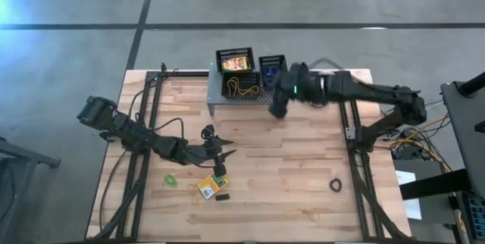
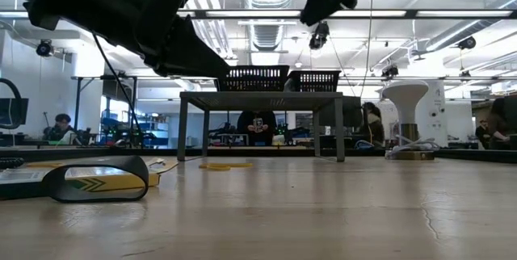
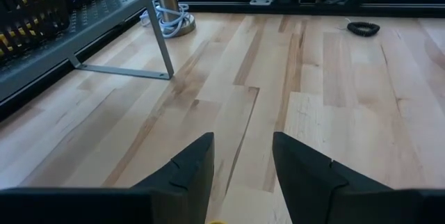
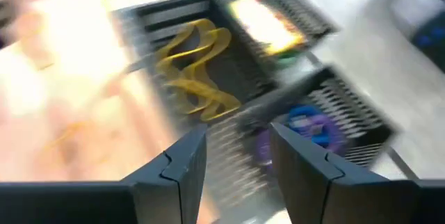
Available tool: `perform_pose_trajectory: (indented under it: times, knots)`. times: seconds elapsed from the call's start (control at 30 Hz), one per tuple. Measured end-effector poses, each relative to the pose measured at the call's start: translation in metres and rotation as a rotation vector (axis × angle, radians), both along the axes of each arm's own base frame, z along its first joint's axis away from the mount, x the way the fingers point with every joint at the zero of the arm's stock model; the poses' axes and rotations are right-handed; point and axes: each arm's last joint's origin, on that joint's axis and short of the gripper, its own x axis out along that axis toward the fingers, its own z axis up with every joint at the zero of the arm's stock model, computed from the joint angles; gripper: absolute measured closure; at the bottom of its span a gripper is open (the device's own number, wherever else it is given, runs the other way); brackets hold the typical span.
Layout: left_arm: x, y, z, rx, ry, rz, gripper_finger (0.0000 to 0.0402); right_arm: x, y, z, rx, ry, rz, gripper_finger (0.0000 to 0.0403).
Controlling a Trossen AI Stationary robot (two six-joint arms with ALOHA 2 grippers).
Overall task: Pick & Place Office Desk Supplies
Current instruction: Put the black spring keychain into the right black bin
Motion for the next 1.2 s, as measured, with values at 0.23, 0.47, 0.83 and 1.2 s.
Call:
perform_pose_trajectory:
  times: [0.23, 0.47, 0.83, 1.2]
  knots:
    - [0.0, 0.0, 0.0, 0.002, 0.001, -0.001, 0.0252, -0.002, 0.094, -0.043, 0.068, 0.029, 0.169, 0.0269]
    - [0.0, 0.0, 0.0, 0.003, 0.002, 0.0, 0.0252, -0.031, 0.171, -0.1, 0.333, 0.14, 0.29, 0.0275]
    - [0.001, 0.0, 0.002, -0.002, -0.012, 0.0, 0.0252, -0.107, 0.24, -0.152, 0.92, 0.432, -0.084, 0.0236]
    - [0.002, 0.0, 0.003, -0.005, -0.02, 0.002, 0.0252, -0.15, 0.238, -0.194, 0.848, 0.521, -0.311, 0.0229]
